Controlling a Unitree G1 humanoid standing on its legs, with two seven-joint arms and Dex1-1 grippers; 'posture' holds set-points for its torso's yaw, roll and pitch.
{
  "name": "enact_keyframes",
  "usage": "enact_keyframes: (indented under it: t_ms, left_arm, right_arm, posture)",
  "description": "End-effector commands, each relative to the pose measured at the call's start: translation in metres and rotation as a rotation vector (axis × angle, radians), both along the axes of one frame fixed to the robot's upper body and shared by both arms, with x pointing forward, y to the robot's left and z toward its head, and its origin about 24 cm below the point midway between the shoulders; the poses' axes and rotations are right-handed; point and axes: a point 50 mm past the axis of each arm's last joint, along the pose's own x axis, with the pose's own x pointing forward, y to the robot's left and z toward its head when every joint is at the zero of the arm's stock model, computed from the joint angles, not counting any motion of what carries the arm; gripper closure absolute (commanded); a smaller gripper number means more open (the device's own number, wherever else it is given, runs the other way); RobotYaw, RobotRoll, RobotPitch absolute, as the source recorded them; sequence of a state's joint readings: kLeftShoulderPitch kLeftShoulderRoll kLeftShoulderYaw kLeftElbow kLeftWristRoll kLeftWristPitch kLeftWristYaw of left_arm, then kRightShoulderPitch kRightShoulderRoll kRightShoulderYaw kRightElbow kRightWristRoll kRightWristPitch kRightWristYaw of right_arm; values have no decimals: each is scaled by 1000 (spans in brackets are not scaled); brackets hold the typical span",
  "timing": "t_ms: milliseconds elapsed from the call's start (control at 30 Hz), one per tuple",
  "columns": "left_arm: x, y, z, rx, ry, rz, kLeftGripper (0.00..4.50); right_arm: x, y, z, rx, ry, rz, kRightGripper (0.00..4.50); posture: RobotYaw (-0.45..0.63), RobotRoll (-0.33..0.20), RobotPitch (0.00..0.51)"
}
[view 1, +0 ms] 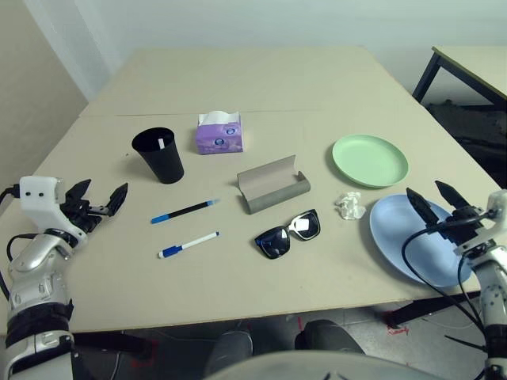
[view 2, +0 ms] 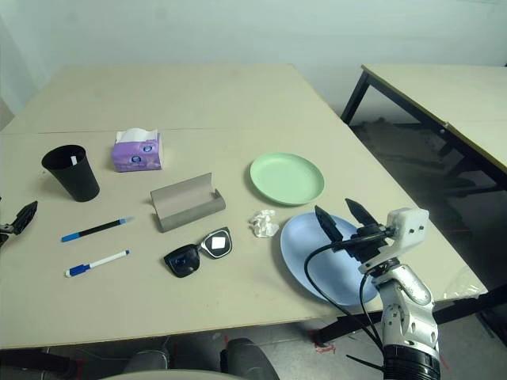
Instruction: Organize and tidy the items on the table.
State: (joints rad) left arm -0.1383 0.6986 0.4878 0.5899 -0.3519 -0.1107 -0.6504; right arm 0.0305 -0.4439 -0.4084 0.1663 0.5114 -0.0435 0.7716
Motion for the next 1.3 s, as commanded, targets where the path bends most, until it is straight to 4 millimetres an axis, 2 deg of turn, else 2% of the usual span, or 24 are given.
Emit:
enact_keyframes:
  t_ms: [33,300,667,833,1033,1167,1300]
  left_arm:
    - [8,-9,-1,10,2,-30,38]
    - [7,-6,5,13,-21,-8,38]
    - [-17,-12,-10,-13,-15,30,38]
    - [-18,-16,-7,-11,-21,7,38]
    - [-8,-40,3,-33,16,-354,38]
    - [-1,-73,14,-11,59,-730,38]
    - [-2,-94,14,74,139,-1009,38]
  right_arm:
    - [-2,1,-2,14,7,-6,0]
    - [3,-1,-2,20,4,-13,0]
    - [1,-17,6,-16,-5,-25,0]
    - [3,-21,11,-28,-6,-24,0]
    - [5,-22,16,-46,-23,-12,0]
    - [2,-23,15,-50,-21,-25,0]
    - [1,-23,16,-54,-17,-32,0]
  posture:
    - [-54,0,0]
    - [-40,0,0]
    - [-55,0,0]
    - [-57,0,1]
    - [-75,0,0]
    - [-86,0,0]
    - [-105,0,0]
